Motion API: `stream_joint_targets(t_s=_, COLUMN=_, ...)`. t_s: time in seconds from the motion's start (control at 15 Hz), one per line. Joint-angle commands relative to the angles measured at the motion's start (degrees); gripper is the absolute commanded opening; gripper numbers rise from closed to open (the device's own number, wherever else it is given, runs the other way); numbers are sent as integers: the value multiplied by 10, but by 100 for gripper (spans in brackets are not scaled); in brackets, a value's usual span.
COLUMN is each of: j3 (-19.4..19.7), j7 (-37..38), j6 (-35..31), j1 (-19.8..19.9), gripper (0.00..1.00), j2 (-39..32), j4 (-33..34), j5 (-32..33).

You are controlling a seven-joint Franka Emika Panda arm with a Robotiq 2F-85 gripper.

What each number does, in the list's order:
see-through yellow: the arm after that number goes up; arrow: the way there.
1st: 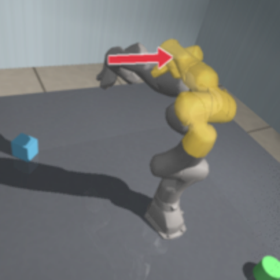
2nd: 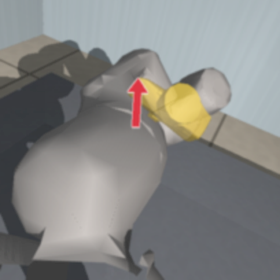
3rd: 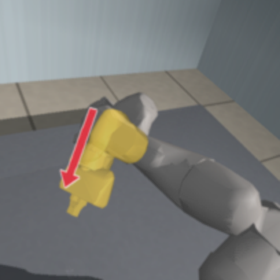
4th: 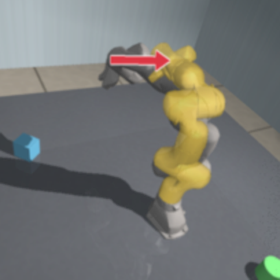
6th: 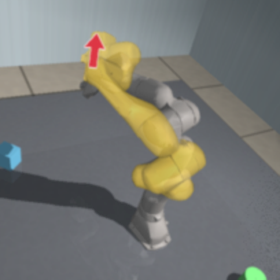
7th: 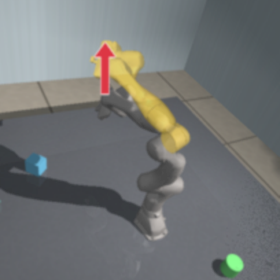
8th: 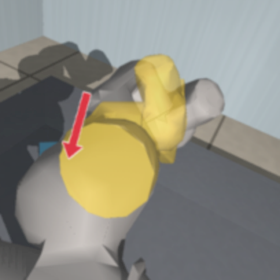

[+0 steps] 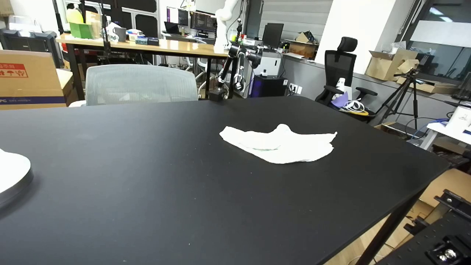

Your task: Pick the cloth and hang it on the object

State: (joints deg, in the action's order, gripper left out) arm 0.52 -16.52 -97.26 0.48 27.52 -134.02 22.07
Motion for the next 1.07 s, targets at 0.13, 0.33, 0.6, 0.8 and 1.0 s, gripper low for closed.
stream_joint_targets(t_s=0.13, j3=6, j7=44, j6=-41, j1=-2, gripper=100, j2=-10, j4=-10, j5=-1)
stream_joint_targets(t_s=0.33, j3=7, j7=62, j6=-97, j1=2, gripper=100, j2=-41, j4=-21, j5=1)
stream_joint_targets(t_s=0.6, j3=0, j7=98, j6=-188, j1=12, gripper=100, j2=-91, j4=-36, j5=28)
stream_joint_targets(t_s=0.8, j3=-6, j7=143, j6=-222, j1=26, gripper=100, j2=-125, j4=-32, j5=66)
stream_joint_targets(t_s=1.0, j3=0, j7=120, j6=-224, j1=20, gripper=100, j2=-128, j4=-37, j5=52)
